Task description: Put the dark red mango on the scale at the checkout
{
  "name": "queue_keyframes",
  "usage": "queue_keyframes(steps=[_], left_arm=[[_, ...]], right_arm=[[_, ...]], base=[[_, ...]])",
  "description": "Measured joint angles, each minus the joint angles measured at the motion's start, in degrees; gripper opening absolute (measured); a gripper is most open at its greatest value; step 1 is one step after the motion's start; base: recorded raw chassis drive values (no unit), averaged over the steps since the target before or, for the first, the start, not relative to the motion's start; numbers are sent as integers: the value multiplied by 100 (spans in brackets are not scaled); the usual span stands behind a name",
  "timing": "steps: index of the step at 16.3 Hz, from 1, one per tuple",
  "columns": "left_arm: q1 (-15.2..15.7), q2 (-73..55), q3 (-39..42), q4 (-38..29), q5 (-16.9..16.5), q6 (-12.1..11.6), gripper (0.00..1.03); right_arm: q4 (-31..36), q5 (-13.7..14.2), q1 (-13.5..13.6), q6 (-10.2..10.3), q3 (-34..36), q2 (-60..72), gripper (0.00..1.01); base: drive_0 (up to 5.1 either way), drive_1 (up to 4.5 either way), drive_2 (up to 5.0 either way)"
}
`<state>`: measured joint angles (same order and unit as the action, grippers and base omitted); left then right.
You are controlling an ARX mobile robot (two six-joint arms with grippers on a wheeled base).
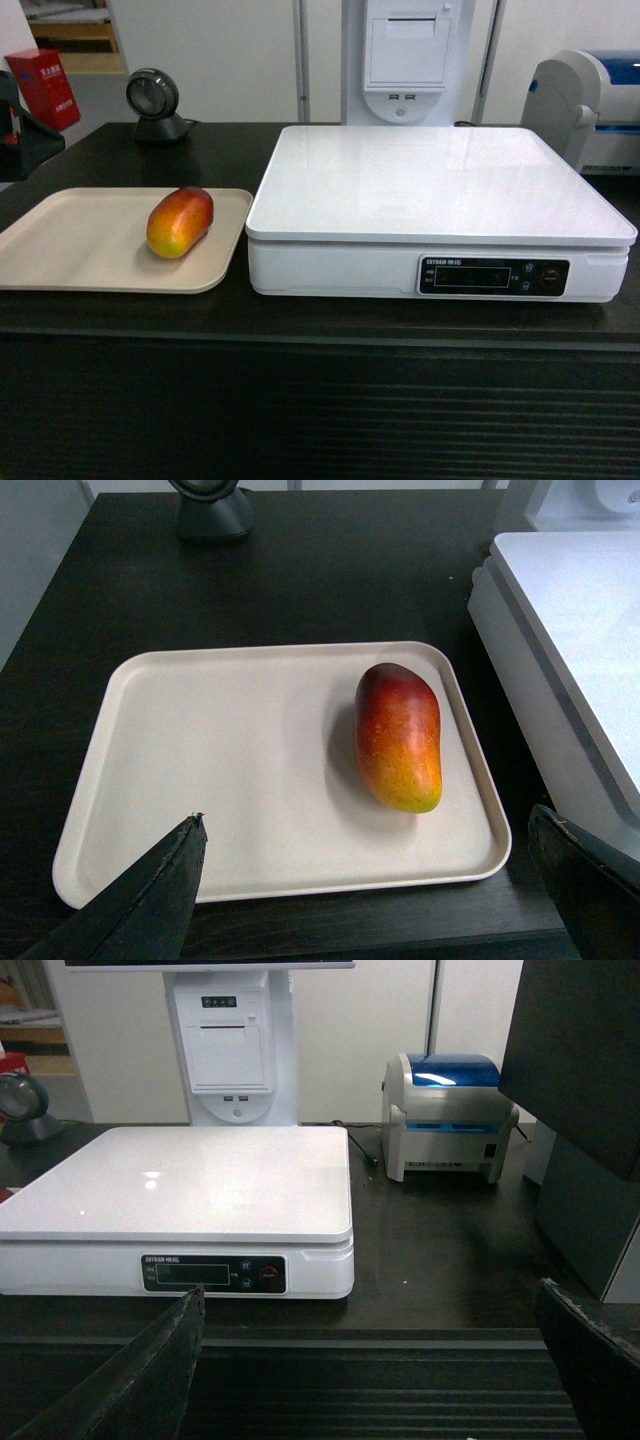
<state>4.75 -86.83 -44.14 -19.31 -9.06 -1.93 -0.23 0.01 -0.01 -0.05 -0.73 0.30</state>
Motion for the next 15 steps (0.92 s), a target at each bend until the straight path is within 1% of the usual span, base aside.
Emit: queue_keyframes(steps=[2, 3, 5, 6, 8, 11, 13, 15], left_arm=[[-33, -212, -282, 168, 48, 4, 98], [-55, -323, -455, 275, 50, 48, 98], [-107, -597, -874, 538, 173, 68, 98], [-162, -953, -1344, 813, 249, 205, 98], [-234, -1325, -1875, 1180, 352, 308, 98], [-258, -1600, -2328, 1482, 372, 376, 98], [-249, -1790, -2555, 1650, 282, 498, 98], [-245, -1993, -2710, 1801, 306, 503, 98]], right_arm=[[2, 0, 0, 0, 0, 0, 98], [0, 0, 0, 0, 0, 0, 98], [2, 0, 0, 0, 0, 0, 98], [0, 0, 0, 0, 0, 0, 98], [0, 0, 0, 0, 0, 0, 98], [0, 0, 0, 2, 0, 0, 98], [2, 0, 0, 2, 0, 0, 98], [0, 2, 0, 0, 0, 0, 98]], base=[[0, 0, 0], [0, 0, 0], [0, 0, 0], [0, 0, 0], [0, 0, 0], [0, 0, 0], [0, 0, 0], [0, 0, 0]])
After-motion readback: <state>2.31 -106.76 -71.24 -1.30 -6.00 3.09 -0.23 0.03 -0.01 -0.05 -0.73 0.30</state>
